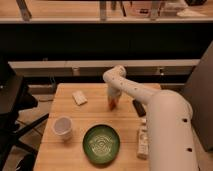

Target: Drag the pepper across the table

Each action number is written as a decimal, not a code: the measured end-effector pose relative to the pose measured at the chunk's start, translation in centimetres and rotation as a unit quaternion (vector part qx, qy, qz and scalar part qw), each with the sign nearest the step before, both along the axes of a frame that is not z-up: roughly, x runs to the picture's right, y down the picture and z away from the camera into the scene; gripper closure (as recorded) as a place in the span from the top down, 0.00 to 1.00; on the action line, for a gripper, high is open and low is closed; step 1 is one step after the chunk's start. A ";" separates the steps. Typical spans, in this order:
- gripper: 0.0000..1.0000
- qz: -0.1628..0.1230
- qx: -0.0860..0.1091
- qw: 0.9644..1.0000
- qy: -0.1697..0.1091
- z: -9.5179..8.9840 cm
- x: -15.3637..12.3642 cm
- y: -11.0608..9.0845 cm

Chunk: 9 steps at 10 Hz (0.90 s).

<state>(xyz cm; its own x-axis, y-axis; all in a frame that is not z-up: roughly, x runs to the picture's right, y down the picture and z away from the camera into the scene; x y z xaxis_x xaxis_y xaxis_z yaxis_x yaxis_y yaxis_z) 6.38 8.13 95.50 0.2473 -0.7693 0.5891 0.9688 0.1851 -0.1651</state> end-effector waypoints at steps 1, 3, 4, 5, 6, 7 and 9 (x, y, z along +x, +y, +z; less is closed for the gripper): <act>0.00 0.001 0.000 1.000 -0.001 -0.1 0.0 0.0; 0.00 0.002 0.000 1.000 -0.001 -0.1 0.2 0.1; 0.00 0.010 0.000 1.000 -0.002 -0.3 0.6 0.7; 0.00 0.011 0.000 1.000 -0.001 -0.4 0.9 0.6; 0.00 0.010 0.000 1.000 0.000 -0.4 0.9 0.6; 0.00 0.006 0.001 1.000 0.001 -0.4 0.8 0.5; 0.00 0.007 0.000 1.000 0.001 -0.4 0.9 0.6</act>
<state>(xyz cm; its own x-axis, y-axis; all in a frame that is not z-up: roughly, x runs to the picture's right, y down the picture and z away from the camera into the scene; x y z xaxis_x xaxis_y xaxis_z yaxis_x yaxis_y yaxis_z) 7.27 8.75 95.05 0.2596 -0.7654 0.5889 0.9657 0.1993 -0.1666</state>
